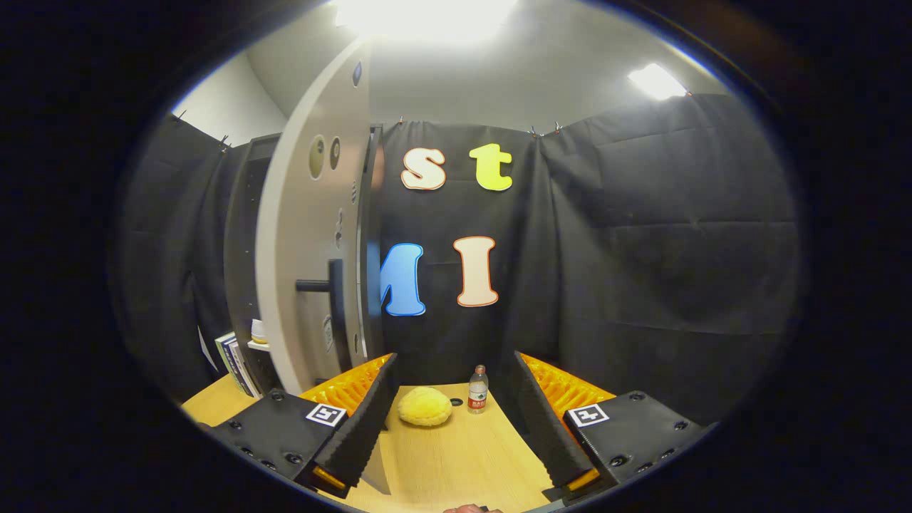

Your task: Open the shoe cabinet door, grab the shoes and put them into the shoe cabinet, then close the shoe cabinet door.

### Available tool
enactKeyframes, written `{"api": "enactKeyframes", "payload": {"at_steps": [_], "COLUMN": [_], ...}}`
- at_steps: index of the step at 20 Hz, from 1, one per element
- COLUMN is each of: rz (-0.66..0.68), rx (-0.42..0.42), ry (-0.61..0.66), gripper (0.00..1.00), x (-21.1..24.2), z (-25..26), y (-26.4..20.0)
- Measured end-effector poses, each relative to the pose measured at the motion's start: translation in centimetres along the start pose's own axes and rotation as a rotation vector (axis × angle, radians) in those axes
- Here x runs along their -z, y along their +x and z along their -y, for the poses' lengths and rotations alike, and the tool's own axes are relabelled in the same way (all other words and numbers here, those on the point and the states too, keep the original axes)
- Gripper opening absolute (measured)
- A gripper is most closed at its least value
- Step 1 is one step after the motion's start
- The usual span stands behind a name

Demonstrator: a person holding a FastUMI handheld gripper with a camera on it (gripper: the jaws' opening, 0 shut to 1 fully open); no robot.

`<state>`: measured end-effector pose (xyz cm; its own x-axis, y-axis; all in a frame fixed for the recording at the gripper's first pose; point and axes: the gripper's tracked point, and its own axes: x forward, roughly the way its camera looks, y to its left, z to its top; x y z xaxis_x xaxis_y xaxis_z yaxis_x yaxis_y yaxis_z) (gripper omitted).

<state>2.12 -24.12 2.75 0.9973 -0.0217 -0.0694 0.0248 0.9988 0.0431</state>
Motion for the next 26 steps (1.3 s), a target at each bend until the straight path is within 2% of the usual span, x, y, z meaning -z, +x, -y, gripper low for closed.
{"api": "enactKeyframes", "payload": {"at_steps": [4,8,16,26], "rz": [0.016,0.002,-0.03,-0.043], "rx": [-0.108,-0.23,-0.152,-0.085], "ry": [0.016,0.005,-0.023,-0.021], "gripper": [0.97,0.98,0.95,0.94], "x": [-0.8,-0.7,-0.4,-0.3], "z": [-1.1,-3.6,-6.0,-16.2], "y": [4.1,4.4,3.0,-0.6]}}
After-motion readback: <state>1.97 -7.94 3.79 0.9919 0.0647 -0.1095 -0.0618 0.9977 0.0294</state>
